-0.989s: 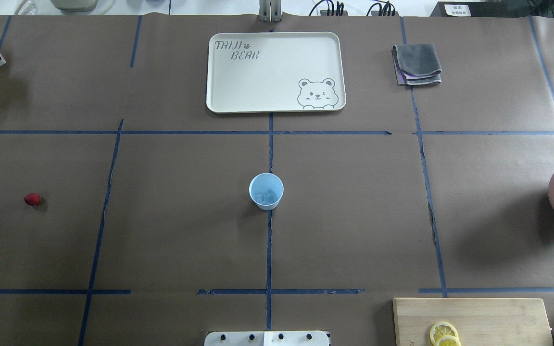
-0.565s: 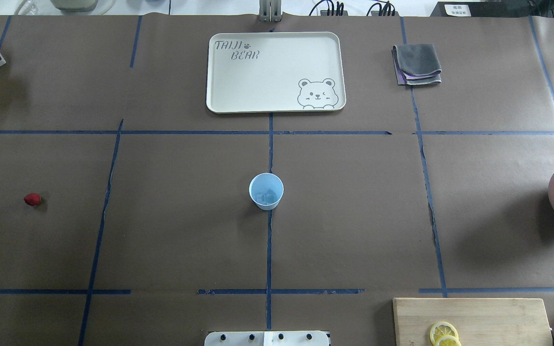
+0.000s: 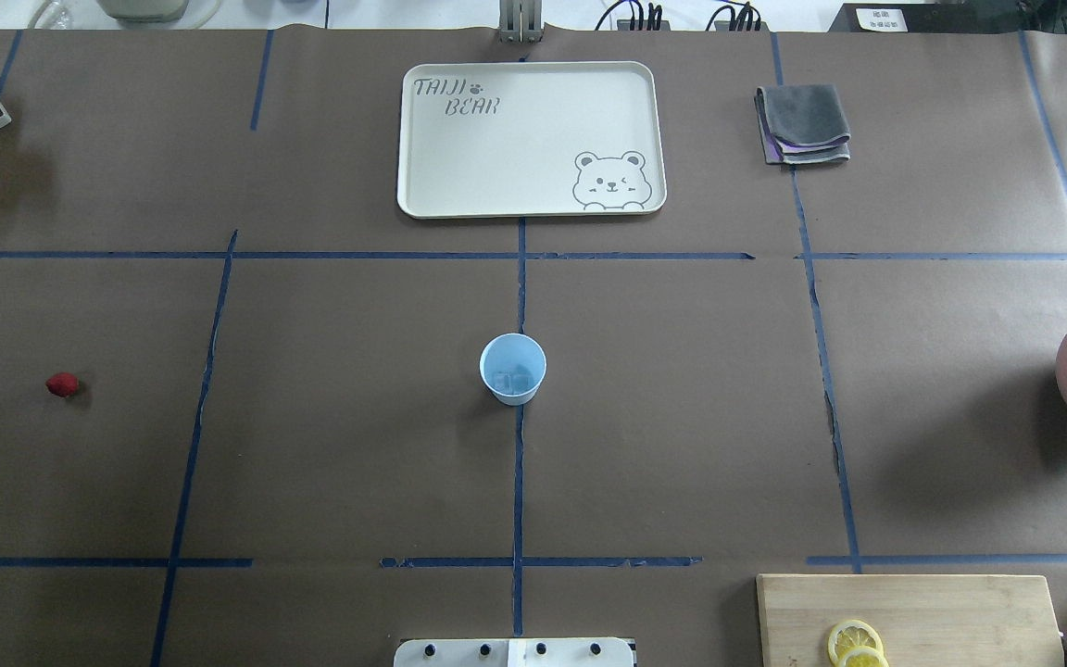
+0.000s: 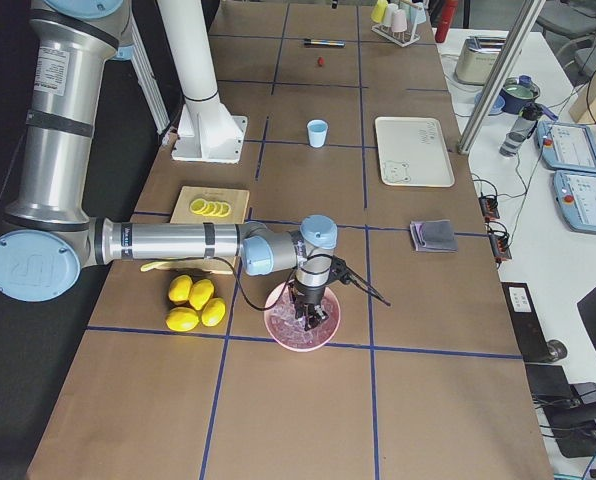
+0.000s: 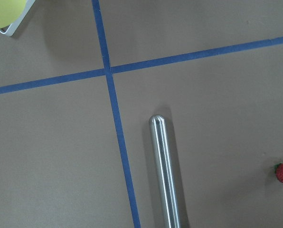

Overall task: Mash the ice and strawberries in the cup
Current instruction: 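Lower the right gripper toward the ice cubes to grasp another, then lift the ice cube with the right gripper and carry it toward the light-blue cup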

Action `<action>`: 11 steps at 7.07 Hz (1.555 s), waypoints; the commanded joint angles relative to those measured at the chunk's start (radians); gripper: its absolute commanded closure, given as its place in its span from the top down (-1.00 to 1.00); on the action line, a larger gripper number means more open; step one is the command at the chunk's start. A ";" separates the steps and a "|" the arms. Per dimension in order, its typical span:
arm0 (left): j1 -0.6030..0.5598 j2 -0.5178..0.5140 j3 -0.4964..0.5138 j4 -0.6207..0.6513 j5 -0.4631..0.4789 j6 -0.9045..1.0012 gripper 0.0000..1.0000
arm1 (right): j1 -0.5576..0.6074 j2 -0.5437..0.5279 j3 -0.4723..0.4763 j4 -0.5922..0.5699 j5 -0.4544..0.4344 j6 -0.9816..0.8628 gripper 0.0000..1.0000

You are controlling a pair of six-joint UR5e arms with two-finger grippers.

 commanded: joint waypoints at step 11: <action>0.000 0.003 -0.011 -0.002 0.002 0.005 1.00 | -0.153 0.397 0.224 -0.216 0.125 0.624 -0.99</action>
